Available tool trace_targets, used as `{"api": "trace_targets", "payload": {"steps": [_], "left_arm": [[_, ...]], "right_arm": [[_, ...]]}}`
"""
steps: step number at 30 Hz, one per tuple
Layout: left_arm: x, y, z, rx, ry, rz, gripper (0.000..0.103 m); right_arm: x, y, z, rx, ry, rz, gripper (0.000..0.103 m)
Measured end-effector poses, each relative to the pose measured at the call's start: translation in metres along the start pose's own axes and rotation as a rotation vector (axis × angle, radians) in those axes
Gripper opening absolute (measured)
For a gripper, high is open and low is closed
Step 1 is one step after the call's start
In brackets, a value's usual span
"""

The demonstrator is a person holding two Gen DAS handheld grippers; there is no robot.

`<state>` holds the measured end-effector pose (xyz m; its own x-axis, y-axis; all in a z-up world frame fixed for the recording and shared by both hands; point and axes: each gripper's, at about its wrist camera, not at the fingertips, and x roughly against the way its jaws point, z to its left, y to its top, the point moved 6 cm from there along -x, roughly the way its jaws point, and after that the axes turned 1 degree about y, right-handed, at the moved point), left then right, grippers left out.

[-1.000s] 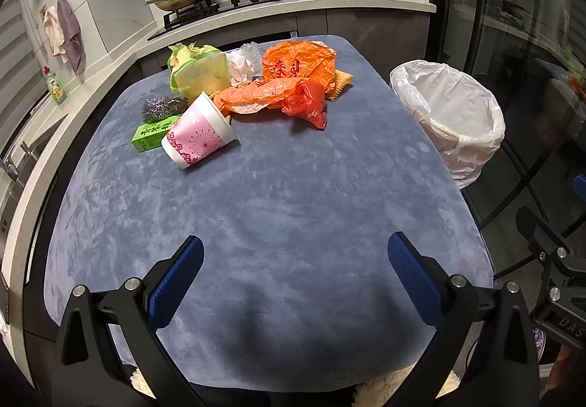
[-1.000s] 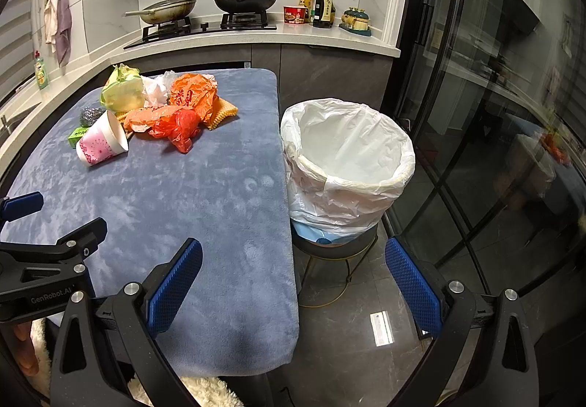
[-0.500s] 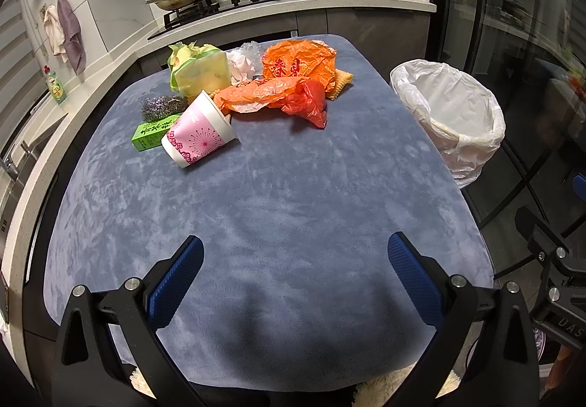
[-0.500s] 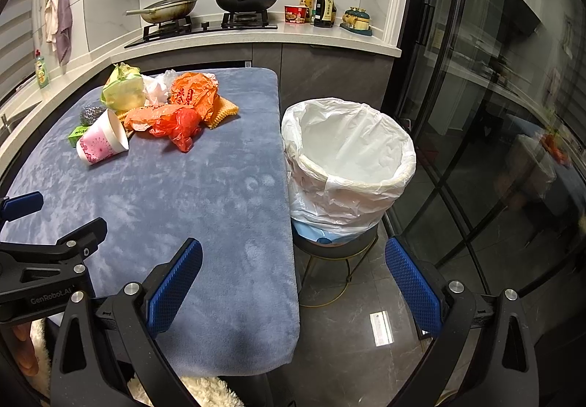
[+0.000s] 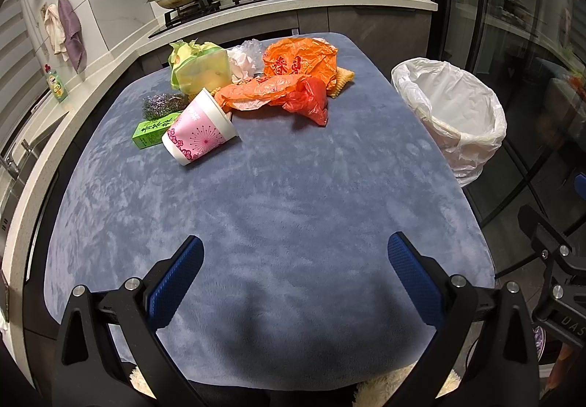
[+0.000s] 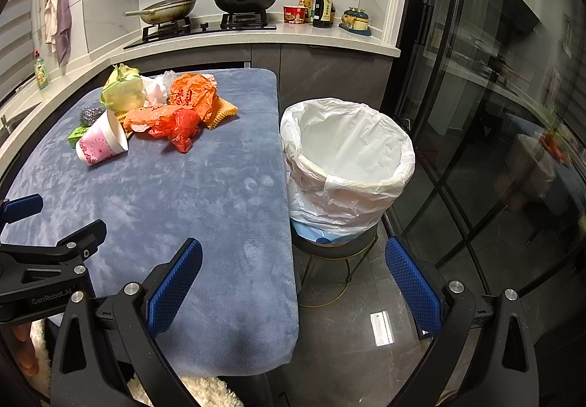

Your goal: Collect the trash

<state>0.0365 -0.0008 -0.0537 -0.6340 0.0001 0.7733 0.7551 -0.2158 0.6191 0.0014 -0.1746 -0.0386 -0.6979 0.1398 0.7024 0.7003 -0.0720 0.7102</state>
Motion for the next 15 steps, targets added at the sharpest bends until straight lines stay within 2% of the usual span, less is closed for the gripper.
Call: {"api": "trace_targets", "payload": {"steps": [15], "left_arm": [[0.0000,-0.0009,0.0002,0.000,0.001,0.002,0.096]], "right_arm": [[0.0000,-0.0011,-0.0005,-0.001,0.000,0.001,0.096]]}}
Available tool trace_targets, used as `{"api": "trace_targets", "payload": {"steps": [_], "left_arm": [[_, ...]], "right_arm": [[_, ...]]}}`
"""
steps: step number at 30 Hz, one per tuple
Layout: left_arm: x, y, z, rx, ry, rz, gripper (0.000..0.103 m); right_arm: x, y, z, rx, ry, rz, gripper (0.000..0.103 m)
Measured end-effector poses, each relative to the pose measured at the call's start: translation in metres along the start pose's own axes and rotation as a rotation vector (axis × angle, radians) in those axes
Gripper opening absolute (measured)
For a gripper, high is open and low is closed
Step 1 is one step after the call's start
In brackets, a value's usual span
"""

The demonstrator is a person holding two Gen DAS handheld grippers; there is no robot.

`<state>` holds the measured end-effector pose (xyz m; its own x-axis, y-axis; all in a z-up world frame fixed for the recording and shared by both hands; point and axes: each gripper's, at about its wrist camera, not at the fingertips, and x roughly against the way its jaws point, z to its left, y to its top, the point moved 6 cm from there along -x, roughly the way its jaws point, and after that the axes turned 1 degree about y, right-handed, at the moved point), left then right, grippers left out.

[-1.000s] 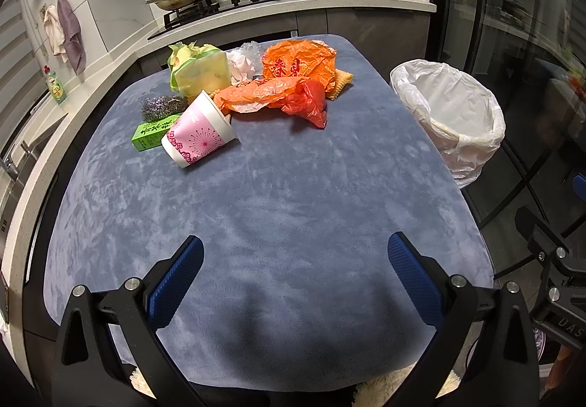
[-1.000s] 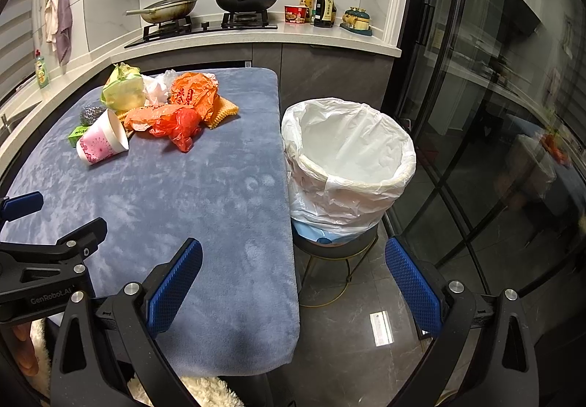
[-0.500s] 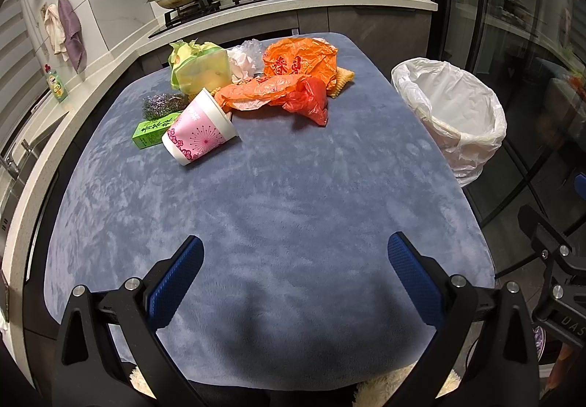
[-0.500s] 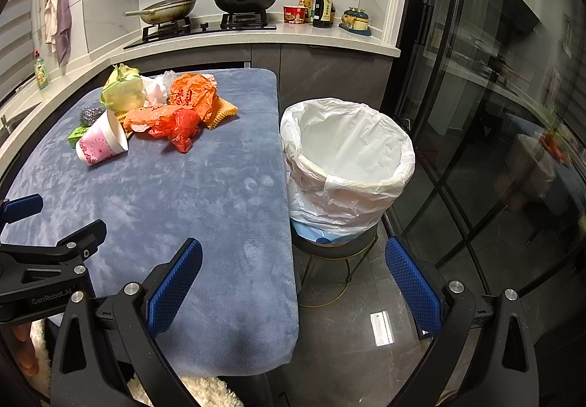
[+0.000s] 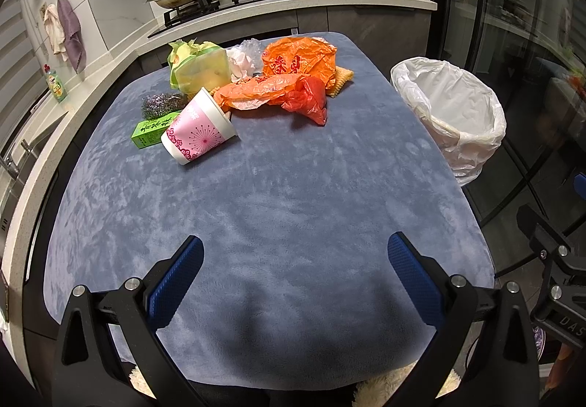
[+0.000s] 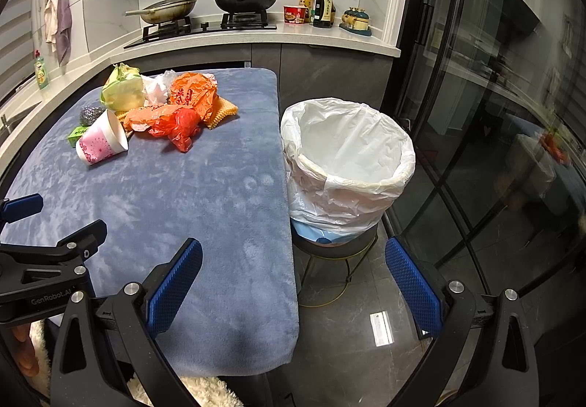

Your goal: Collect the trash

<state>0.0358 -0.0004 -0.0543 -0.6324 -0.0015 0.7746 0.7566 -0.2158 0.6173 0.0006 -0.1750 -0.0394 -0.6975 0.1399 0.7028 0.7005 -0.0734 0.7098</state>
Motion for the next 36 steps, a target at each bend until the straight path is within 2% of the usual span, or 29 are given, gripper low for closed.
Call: {"api": "trace_targets", "payload": {"steps": [36], "left_arm": [[-0.0010,-0.0036,0.0008,0.001,0.003,0.001,0.096]], "right_arm": [[0.0003,0.0014,0.0023,0.001,-0.001,-0.003,0.096]]}}
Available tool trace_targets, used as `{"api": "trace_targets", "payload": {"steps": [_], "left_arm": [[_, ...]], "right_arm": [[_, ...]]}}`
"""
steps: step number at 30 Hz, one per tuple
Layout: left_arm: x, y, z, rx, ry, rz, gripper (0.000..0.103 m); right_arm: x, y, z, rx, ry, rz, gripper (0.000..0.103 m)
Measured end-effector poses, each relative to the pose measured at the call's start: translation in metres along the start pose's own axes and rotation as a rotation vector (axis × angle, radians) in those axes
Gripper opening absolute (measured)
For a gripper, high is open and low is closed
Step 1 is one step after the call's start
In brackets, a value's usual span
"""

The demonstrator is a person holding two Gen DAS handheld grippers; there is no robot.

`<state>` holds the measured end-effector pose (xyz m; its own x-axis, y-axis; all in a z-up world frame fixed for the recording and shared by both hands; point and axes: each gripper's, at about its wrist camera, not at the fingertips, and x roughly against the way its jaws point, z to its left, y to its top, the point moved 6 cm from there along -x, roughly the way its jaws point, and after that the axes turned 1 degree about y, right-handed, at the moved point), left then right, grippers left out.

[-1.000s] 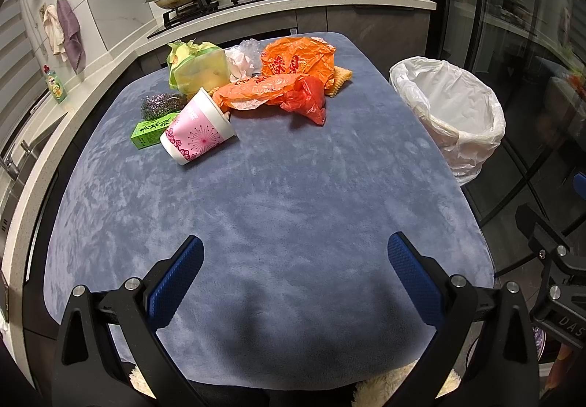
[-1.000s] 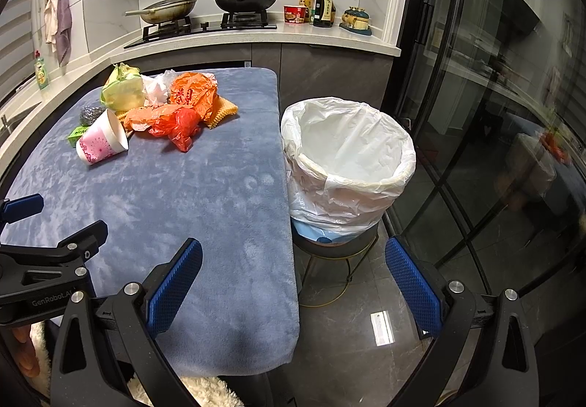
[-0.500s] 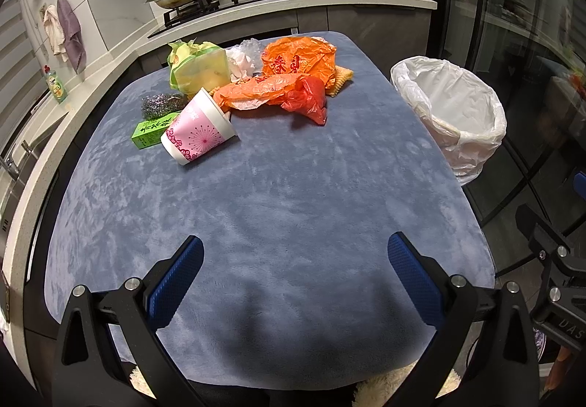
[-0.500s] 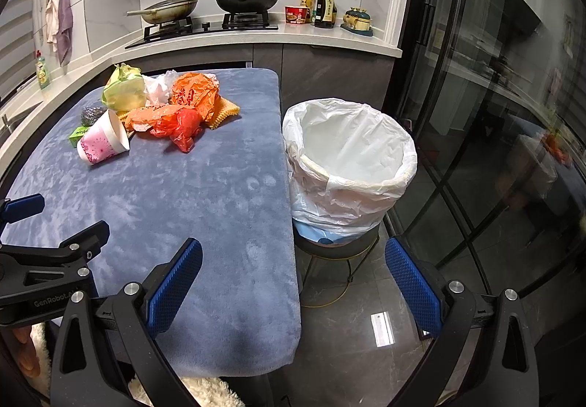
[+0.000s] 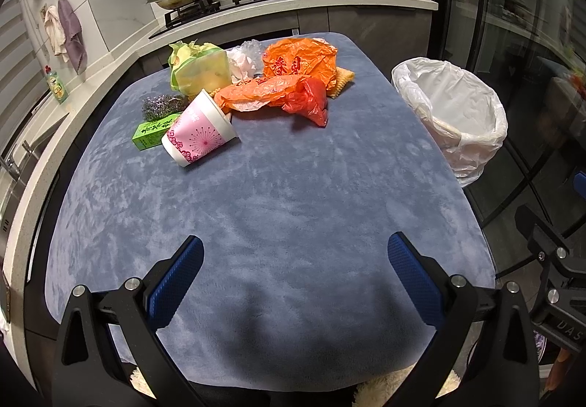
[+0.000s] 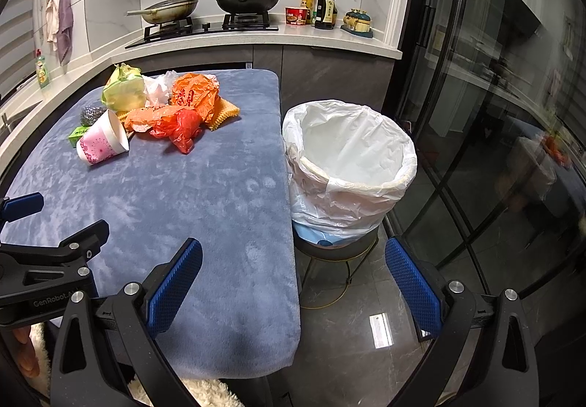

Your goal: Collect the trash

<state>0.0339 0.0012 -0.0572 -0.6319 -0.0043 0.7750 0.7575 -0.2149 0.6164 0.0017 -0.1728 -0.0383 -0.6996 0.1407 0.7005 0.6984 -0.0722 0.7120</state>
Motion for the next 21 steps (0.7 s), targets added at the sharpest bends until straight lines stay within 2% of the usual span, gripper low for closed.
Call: {"api": "trace_targets", "payload": {"steps": [16,21], "left_arm": [[-0.007,0.004,0.005,0.031,-0.011,0.019,0.096],[-0.019,0.011,0.022,0.072,-0.002,0.034,0.096]], "right_arm": [[-0.004,0.000,0.004,-0.008,-0.005,0.005,0.096],[-0.017,0.004,-0.002,-0.015,-0.004,0.012,0.096]]}}
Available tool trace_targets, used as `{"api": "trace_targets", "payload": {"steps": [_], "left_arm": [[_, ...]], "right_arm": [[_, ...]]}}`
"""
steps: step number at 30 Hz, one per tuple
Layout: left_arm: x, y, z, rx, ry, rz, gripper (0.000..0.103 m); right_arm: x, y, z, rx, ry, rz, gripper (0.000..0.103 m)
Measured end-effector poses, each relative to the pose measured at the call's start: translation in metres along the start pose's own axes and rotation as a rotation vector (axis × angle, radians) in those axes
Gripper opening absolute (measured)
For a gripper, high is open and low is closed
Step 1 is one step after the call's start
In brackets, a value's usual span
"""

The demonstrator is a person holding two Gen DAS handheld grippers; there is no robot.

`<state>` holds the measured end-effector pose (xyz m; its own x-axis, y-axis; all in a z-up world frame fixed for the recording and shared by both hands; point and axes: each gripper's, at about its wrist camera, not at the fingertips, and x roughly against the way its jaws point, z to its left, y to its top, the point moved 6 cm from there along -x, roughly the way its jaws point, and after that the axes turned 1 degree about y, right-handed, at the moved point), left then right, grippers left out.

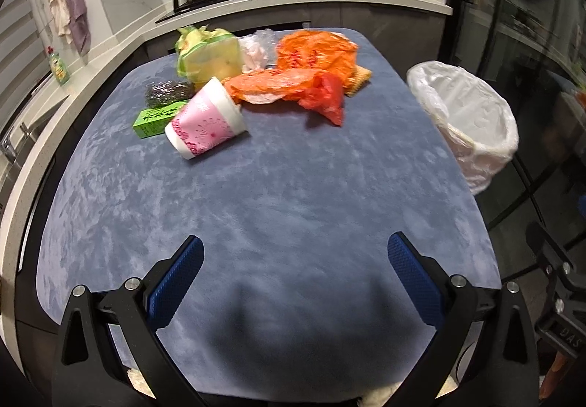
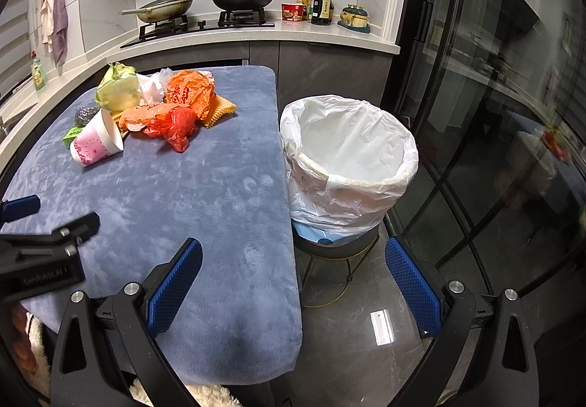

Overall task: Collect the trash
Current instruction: 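Grasp the pink paper cup with the left gripper while the right gripper approaches the yellow-green bag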

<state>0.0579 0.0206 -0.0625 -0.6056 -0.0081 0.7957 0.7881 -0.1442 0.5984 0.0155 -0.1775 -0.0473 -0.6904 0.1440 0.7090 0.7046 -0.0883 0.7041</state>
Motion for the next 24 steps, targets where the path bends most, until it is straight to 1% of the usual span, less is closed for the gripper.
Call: {"api": "trace_targets", "payload": {"steps": [2,7,11,14,16,20,24], "left_arm": [[-0.006,0.006,0.011,0.028,0.019,0.002,0.096],[-0.027,0.030,0.054,0.146,0.055,0.017,0.096],[-0.043,0.054,0.083,0.245,0.063,0.014,0.096],[-0.058,0.075,0.102,0.311,0.055,0.011,0.096],[-0.069,0.083,0.108,0.333,0.056,0.023,0.096],[-0.088,0.094,0.119,0.392,0.007,0.038,0.096],[-0.098,0.102,0.116,0.388,-0.006,0.032,0.096]], "right_arm": [[-0.005,0.002,0.002,-0.002,0.001,0.003,0.096],[-0.014,0.012,0.015,0.000,0.012,-0.004,0.096],[-0.026,0.020,0.029,0.009,0.023,-0.002,0.096],[-0.037,0.028,0.041,0.015,0.039,0.002,0.096],[-0.041,0.033,0.048,0.018,0.048,0.001,0.096],[-0.052,0.047,0.065,0.034,0.065,-0.003,0.096],[-0.063,0.056,0.075,0.037,0.080,0.002,0.096]]}}
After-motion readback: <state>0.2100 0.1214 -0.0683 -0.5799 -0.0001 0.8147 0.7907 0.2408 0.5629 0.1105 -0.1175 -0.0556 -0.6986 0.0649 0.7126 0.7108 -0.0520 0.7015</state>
